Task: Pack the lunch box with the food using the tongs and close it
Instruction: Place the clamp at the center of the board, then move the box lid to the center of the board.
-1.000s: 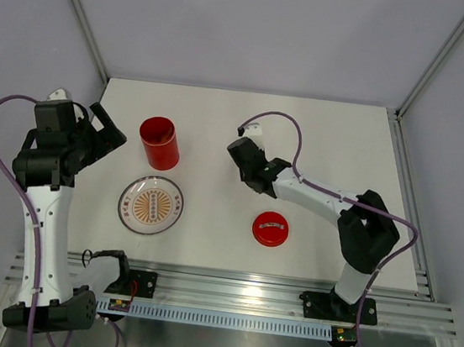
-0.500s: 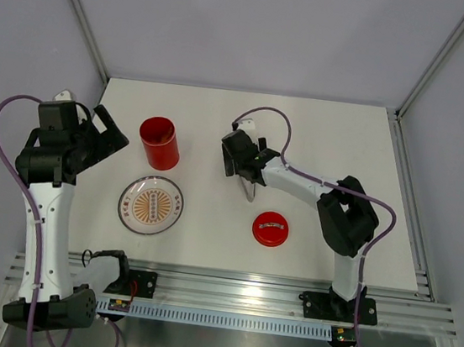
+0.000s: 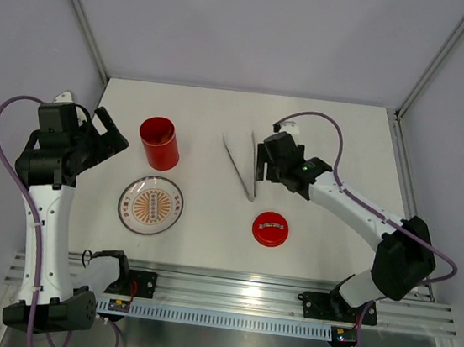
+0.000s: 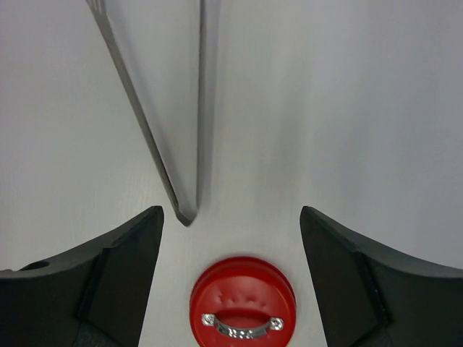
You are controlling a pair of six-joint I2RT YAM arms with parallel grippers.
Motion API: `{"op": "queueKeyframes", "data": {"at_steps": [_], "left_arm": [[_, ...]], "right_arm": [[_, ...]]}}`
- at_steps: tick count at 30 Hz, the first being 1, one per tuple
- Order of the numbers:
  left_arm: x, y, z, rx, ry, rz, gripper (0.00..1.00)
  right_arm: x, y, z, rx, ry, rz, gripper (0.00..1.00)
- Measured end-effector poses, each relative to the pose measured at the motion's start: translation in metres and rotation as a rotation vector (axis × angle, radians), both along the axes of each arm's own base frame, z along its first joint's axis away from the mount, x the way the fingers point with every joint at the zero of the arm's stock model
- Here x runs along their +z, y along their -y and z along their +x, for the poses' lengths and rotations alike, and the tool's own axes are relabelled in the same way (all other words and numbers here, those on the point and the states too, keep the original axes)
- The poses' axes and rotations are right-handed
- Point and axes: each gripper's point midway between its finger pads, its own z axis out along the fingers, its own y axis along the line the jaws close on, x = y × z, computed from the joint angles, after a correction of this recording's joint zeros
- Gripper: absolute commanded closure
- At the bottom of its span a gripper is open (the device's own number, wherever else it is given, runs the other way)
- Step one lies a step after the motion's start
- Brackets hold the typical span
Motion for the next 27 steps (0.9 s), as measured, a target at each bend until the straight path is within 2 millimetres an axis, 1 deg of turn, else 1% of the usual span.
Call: {"op": "queueKeyframes", "data": {"at_steps": [2,3,4,7,9,10,12,13,16,17,22,27], "left_arm": [[0.0,0.0,0.0,-0.001,0.0,0.001,0.01],[0.0,0.0,0.0,-0.001,0.0,0.002,0.01],[0.0,0.0,0.0,-0.003,0.0,0.002,0.01],[0.0,0.0,0.001,-0.004,-0.001,0.002,0.01],[-0.001,0.0,0.001,-0.006,-0.002,0.001,0.01],[-0.001,0.001,0.001,-0.007,-0.003,-0.001,0.01],[-0.001,0.001,0.003,-0.009,-0.003,-0.003,0.01],[-0.001,0.001,0.003,-0.01,-0.004,-0.004,0.01],[-0.001,0.002,0.004,-0.014,-0.004,-0.007,0.01],[-0.002,0.002,0.004,-0.015,-0.005,-0.008,0.01],[-0.002,0.002,0.004,-0.016,-0.005,-0.009,0.01],[-0.001,0.004,0.004,-0.025,-0.003,-0.017,0.01]], "right_arm": [[-0.004,0.021,-0.015,-0.025,-0.028,0.008,0.21],[-0.011,0.031,-0.029,-0.025,-0.06,0.008,0.21],[-0.015,0.037,-0.039,-0.018,-0.084,0.007,0.22],[-0.03,0.046,-0.072,0.016,-0.185,0.001,0.27],[-0.038,0.051,-0.086,0.024,-0.236,-0.001,0.28],[-0.044,0.053,-0.093,0.023,-0.262,-0.001,0.32],[-0.055,0.061,-0.108,0.006,-0.316,-0.013,0.36],[-0.06,0.063,-0.113,-0.002,-0.338,-0.014,0.46],[-0.075,0.068,-0.128,-0.037,-0.402,-0.01,0.53],[-0.082,0.069,-0.133,-0.056,-0.427,-0.007,0.53],[-0.101,0.069,-0.143,-0.093,-0.495,-0.001,0.53],[-0.115,0.056,-0.145,-0.079,-0.538,0.029,0.54]]}}
